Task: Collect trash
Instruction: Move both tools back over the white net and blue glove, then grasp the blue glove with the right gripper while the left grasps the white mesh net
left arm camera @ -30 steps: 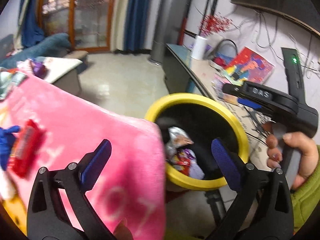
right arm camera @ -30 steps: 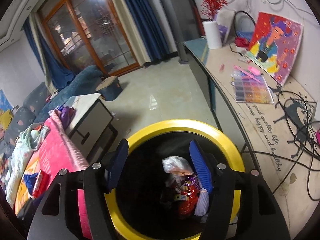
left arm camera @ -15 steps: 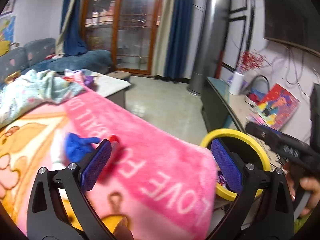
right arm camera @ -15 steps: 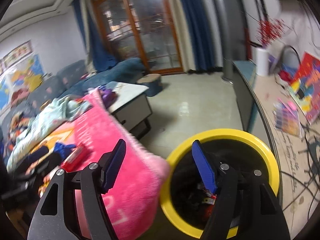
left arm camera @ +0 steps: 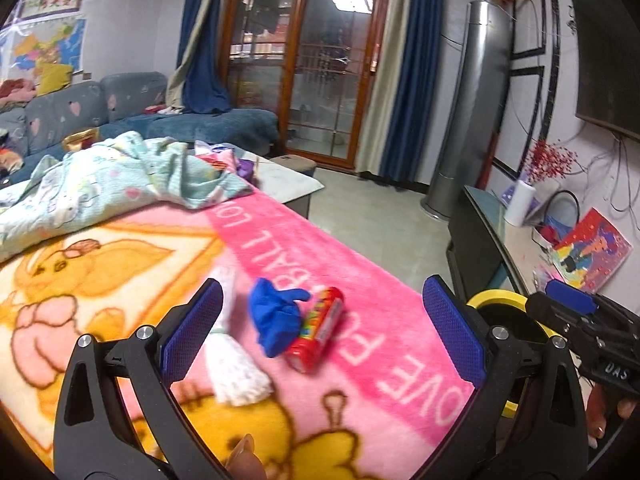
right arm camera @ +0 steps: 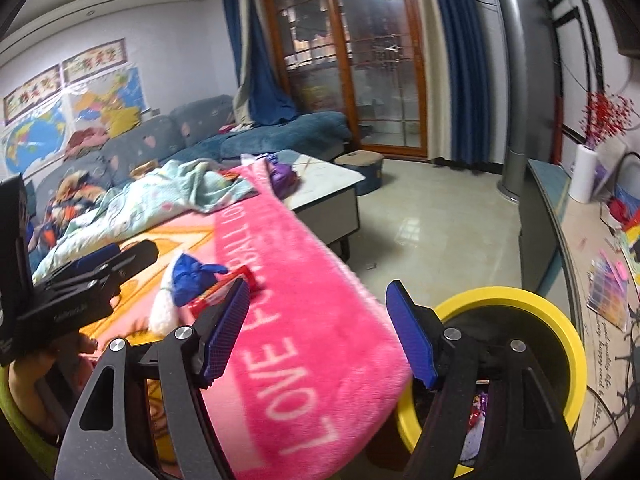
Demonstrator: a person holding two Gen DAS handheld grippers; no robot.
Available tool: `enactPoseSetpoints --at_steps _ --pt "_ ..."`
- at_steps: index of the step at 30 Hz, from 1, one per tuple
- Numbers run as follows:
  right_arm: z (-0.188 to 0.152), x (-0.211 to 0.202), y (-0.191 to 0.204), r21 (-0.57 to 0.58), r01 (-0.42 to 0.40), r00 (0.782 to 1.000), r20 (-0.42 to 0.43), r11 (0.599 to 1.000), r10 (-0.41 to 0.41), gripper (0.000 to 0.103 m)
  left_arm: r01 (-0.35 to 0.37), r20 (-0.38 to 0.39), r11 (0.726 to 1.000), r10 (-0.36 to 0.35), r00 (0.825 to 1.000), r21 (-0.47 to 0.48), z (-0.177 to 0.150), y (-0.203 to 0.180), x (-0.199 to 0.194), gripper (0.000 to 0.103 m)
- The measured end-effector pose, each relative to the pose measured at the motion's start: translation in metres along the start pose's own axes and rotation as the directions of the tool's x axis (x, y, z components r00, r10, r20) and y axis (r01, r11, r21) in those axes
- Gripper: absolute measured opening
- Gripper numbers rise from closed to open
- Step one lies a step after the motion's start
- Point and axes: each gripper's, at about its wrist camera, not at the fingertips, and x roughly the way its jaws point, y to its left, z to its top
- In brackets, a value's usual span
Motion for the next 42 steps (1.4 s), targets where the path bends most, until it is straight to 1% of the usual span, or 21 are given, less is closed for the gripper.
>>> enactPoseSetpoints --at_steps 10,15,23,29,30,31,32,34,35,37,39,41,42 --pt "0.005 0.02 0.038 -0.067 -0.07 0.997 -0.042 0.995 0.067 0.068 -0.069 0.008 0.996 0.069 0.998 -0.058 0.002 0.04 -0.008 0.092" --pt "0.01 0.031 0.053 -0.089 -0.103 0.993 -0.063 0.991 0.097 0.068 -0.098 -0.01 0.992 0.098 0.995 -0.081 0.002 0.058 -0.007 0.092" --pt "0.02 0.063 0.065 -0.064 -0.153 0.982 -0.124 0.986 0.145 0.068 -0.117 -0.066 0.985 0.11 0.992 -0.123 -0.003 0.09 -0.001 0.092" --pt "0.027 0.088 0.08 -0.076 -0.19 0.97 -0.165 0.979 0.176 0.068 -0.083 -0.128 0.983 0.062 0.99 -0.165 -0.013 0.105 0.013 0.092" --pt "0.029 0.094 0.084 -0.083 -0.199 0.967 -0.177 0.977 0.182 0.068 -0.074 -0.138 0.983 0.051 0.989 -0.17 -0.014 0.105 0.015 0.088" --pt "0.03 0.099 0.087 -0.089 -0.204 0.965 -0.187 0.975 0.185 0.068 -0.06 -0.152 0.982 0.032 0.988 -0.179 -0.017 0.107 0.018 0.082" --pt "0.031 0.104 0.089 -0.093 -0.21 0.962 -0.195 0.973 0.189 0.067 -0.051 -0.165 0.982 0.02 0.986 -0.183 -0.019 0.107 0.022 0.079" --pt "0.033 0.114 0.095 -0.1 -0.229 0.954 -0.218 0.968 0.203 0.063 -0.035 -0.186 0.983 0.001 0.982 -0.181 -0.022 0.104 0.028 0.07" --pt "0.035 0.121 0.097 -0.099 -0.239 0.949 -0.234 0.966 0.211 0.061 -0.025 -0.2 0.983 -0.012 0.98 -0.181 -0.023 0.103 0.031 0.068" --pt "0.036 0.134 0.102 -0.095 -0.259 0.938 -0.261 0.961 0.227 0.059 0.005 -0.233 0.98 -0.052 0.971 -0.198 -0.028 0.102 0.04 0.059" --pt "0.036 0.145 0.106 -0.099 -0.274 0.928 -0.29 0.957 0.235 0.059 0.02 -0.256 0.978 -0.074 0.964 -0.208 -0.033 0.1 0.046 0.057" --pt "0.035 0.155 0.11 -0.106 -0.285 0.917 -0.32 0.953 0.239 0.059 0.021 -0.271 0.978 -0.079 0.959 -0.208 -0.036 0.098 0.051 0.056" --pt "0.034 0.161 0.112 -0.1 -0.295 0.908 -0.338 0.95 0.247 0.059 0.025 -0.279 0.978 -0.084 0.957 -0.209 -0.038 0.097 0.053 0.052"
